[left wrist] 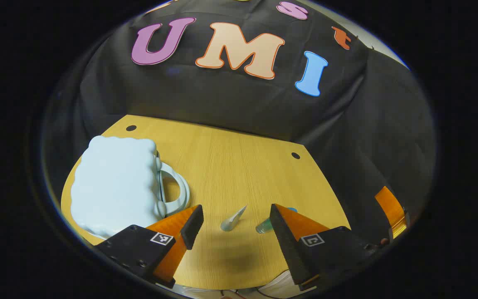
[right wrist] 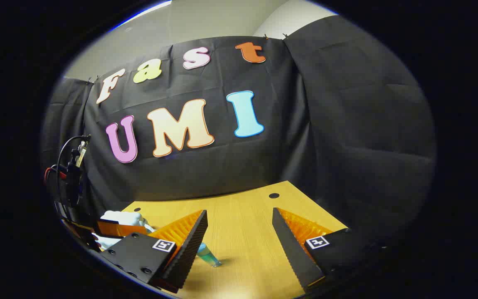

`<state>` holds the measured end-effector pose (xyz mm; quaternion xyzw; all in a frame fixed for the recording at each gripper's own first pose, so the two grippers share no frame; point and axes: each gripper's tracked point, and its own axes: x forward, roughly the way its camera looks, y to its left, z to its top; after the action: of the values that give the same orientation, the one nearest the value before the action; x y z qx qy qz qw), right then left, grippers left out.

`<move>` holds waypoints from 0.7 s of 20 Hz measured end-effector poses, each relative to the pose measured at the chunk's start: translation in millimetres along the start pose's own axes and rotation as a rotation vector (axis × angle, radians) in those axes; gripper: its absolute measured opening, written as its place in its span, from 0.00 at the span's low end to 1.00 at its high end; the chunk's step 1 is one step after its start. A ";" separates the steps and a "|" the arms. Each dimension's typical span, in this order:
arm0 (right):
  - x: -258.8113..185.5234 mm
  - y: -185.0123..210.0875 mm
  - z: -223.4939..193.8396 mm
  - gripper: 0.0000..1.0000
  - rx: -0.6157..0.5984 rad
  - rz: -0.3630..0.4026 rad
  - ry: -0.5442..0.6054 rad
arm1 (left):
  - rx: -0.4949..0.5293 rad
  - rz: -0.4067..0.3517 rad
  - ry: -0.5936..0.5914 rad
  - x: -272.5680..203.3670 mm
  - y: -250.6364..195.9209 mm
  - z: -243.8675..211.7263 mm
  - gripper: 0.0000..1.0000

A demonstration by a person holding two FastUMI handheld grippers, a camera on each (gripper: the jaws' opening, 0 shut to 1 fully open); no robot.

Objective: First open the suitcase, pack the skin care products into it, and then close the suitcase.

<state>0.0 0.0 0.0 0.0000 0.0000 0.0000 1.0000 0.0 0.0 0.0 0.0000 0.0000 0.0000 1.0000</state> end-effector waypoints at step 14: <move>5.4 34.7 -27.0 0.98 -0.004 0.092 0.068 | -0.026 0.124 0.081 14.1 68.6 4.3 0.91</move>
<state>5.4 34.7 -27.0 -0.0022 0.0339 0.0457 0.9984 14.1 68.6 4.3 -0.0128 0.0405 0.0621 0.9972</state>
